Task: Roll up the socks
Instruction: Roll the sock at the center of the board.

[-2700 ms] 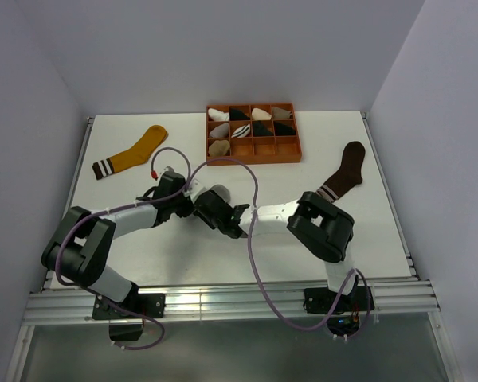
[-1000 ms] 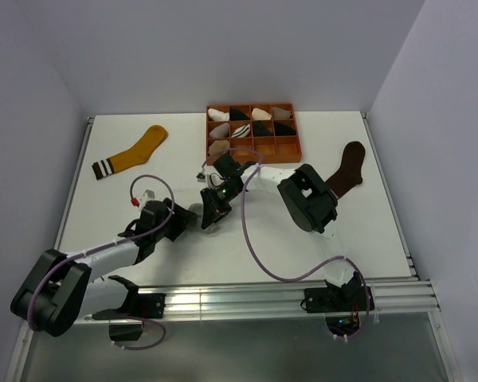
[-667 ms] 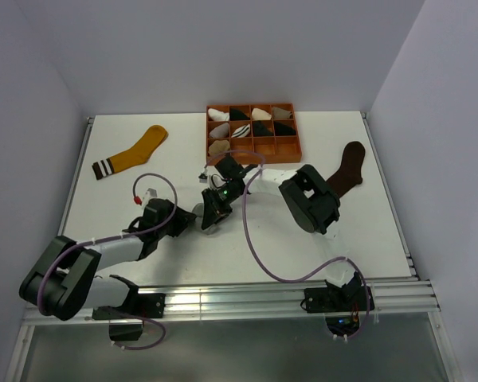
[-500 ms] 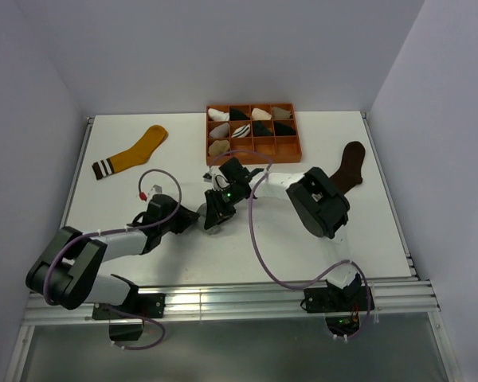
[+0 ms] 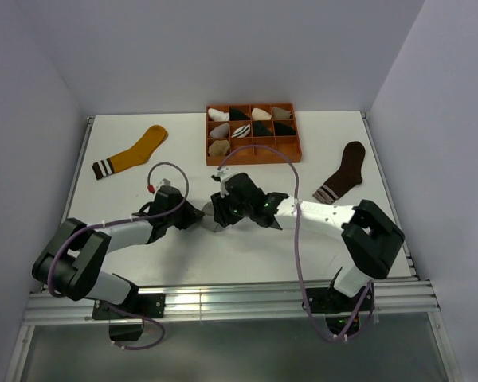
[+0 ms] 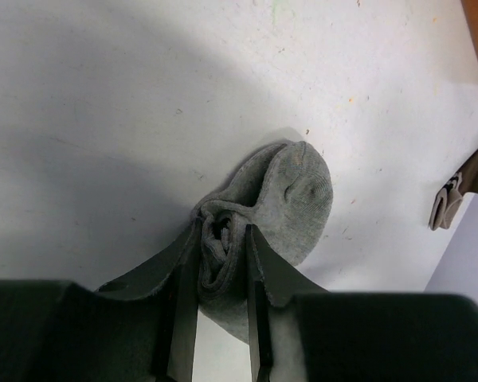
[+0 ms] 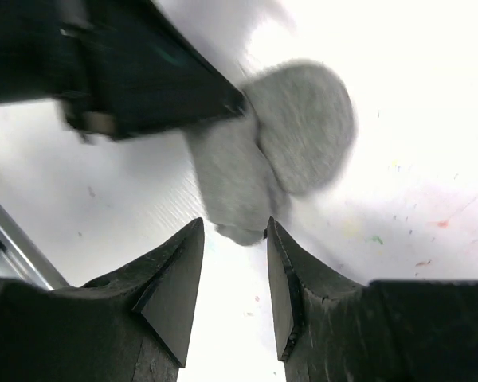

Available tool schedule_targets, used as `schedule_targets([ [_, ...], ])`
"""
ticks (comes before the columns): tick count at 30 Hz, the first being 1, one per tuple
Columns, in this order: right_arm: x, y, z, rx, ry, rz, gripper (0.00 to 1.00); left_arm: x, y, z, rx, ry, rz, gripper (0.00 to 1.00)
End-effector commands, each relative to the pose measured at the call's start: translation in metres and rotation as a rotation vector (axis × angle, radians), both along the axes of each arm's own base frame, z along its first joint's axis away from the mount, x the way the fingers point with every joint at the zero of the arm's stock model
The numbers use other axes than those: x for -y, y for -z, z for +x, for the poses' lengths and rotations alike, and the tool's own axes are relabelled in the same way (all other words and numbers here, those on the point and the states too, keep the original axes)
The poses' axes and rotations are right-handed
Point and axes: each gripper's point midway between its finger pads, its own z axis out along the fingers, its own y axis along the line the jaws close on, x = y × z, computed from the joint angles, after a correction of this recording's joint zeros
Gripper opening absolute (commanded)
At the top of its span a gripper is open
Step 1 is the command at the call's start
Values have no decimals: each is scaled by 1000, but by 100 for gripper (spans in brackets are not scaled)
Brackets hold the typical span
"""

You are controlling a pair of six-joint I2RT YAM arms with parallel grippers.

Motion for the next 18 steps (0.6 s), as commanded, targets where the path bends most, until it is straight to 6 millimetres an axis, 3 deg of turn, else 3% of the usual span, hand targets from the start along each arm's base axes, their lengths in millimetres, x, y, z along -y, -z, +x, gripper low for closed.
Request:
schedule_targets([
  [1,-4,-40,20,264,92,14,45,-12,23,-21,-98,43,121,11],
  [5,-24,-48,-2,292,4,52,44,-10,22,-20,-102,51,126,11],
  [8,-38,-33,-11,251,-42,36,42,-9,22,-20,-107,53,129,11],
  [18,-33,10,-5,254,-31,-60,43,-8,22,-19,-107,64,138,11],
])
